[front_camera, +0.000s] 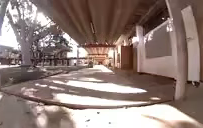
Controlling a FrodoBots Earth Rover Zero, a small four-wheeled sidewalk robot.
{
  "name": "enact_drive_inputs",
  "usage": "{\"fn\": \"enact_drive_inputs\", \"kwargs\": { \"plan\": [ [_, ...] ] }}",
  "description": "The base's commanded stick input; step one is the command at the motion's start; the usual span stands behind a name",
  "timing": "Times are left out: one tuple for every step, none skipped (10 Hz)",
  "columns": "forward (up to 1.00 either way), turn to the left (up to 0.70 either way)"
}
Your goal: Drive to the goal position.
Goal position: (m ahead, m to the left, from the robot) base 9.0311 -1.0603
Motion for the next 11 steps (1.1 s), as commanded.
{"fn": "enact_drive_inputs", "kwargs": {
  "plan": [
    [0.50, 0.00],
    [0.50, 0.00],
    [0.50, 0.00],
    [0.50, 0.00],
    [0.50, 0.00],
    [0.50, 0.00],
    [0.50, 0.00],
    [0.50, 0.00],
    [0.50, 0.00],
    [0.50, 0.00],
    [0.50, 0.00]
  ]
}}
